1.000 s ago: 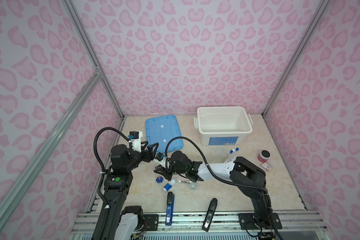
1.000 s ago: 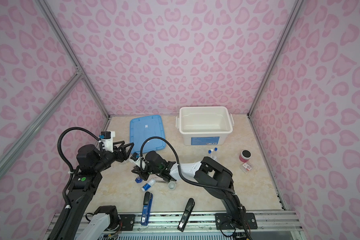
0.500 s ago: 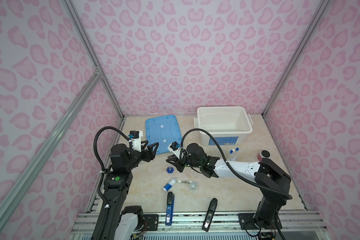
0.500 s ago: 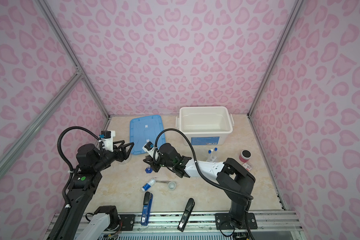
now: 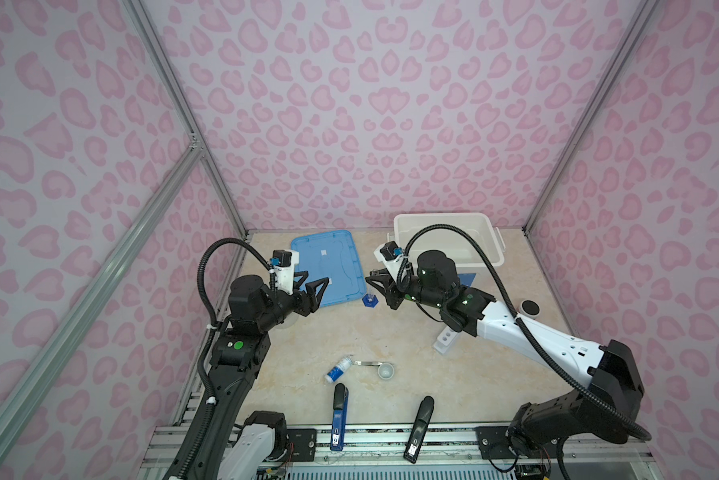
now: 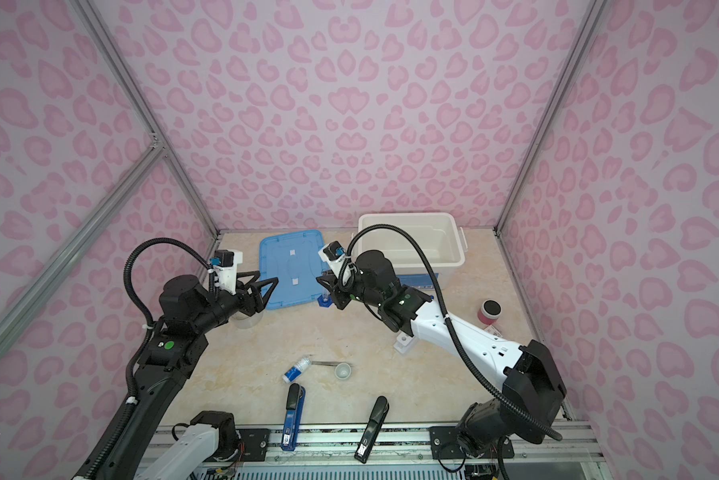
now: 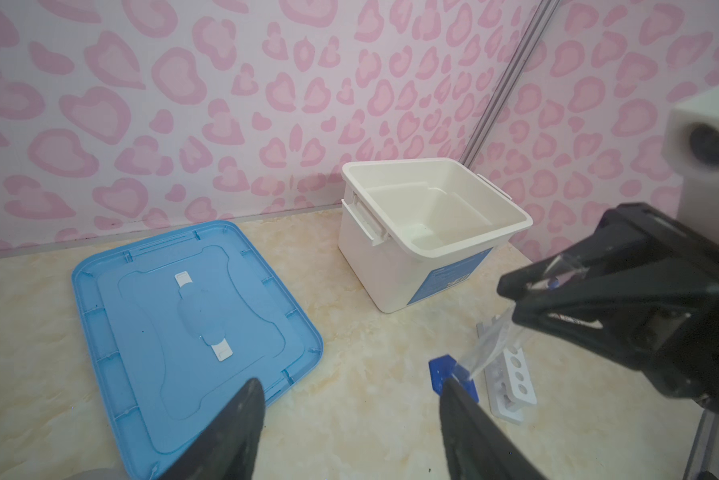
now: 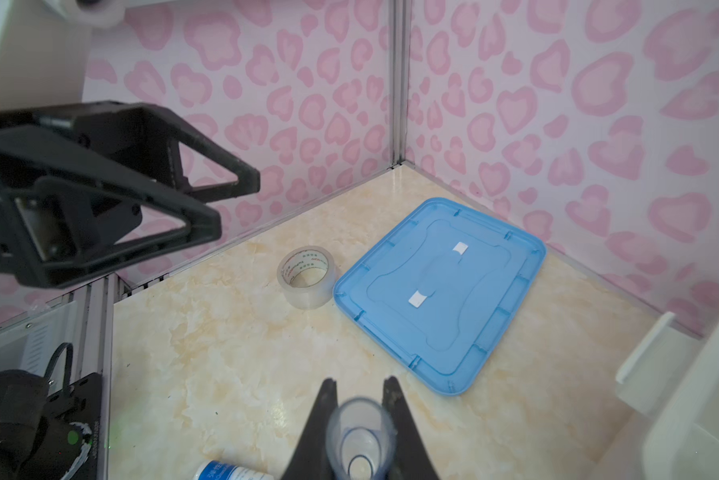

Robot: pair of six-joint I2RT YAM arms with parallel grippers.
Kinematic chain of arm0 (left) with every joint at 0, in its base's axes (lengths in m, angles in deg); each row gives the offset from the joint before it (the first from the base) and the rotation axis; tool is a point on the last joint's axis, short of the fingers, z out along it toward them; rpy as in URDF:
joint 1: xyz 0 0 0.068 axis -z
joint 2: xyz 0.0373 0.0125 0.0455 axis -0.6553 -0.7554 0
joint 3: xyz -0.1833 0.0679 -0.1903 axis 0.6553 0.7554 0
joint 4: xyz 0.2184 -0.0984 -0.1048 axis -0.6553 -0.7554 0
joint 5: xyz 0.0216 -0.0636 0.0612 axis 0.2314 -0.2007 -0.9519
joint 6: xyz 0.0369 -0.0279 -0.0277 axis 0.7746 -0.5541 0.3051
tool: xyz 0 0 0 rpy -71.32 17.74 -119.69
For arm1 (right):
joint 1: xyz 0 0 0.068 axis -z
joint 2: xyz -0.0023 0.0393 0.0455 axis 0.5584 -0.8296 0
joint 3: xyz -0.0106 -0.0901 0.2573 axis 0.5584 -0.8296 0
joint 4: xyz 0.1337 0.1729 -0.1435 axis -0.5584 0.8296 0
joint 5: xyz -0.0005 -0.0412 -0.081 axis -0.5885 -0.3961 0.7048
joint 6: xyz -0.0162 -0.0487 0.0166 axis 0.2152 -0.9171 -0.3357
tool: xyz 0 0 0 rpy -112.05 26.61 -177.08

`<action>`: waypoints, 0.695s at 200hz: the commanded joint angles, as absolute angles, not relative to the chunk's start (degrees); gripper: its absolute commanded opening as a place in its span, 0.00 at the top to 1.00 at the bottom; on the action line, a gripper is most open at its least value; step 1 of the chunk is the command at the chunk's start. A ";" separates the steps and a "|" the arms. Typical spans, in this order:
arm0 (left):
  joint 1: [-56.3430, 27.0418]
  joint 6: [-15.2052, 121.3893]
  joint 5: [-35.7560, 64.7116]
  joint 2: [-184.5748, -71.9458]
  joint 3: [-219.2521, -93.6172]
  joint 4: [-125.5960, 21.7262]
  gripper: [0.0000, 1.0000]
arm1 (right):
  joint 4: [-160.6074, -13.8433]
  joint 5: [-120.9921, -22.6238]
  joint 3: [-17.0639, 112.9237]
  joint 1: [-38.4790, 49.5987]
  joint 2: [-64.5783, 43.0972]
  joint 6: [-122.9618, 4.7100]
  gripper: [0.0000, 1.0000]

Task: Organize the chemistry lab equipment
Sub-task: 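Lift the graduated cylinder and carry it into the white bin with the right gripper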

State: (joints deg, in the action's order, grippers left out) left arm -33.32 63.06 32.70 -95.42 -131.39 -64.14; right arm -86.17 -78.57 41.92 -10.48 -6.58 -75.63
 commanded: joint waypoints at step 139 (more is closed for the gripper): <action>-19.69 65.97 24.33 -107.93 -138.49 -60.92 0.32 | -70.43 -70.84 75.04 12.30 -29.38 -79.69 0.85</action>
State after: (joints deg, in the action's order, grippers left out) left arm -19.84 66.21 25.23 -107.07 -136.92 -63.71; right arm -69.99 -70.40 71.97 10.55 -24.24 -80.01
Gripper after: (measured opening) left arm 0.685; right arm 0.151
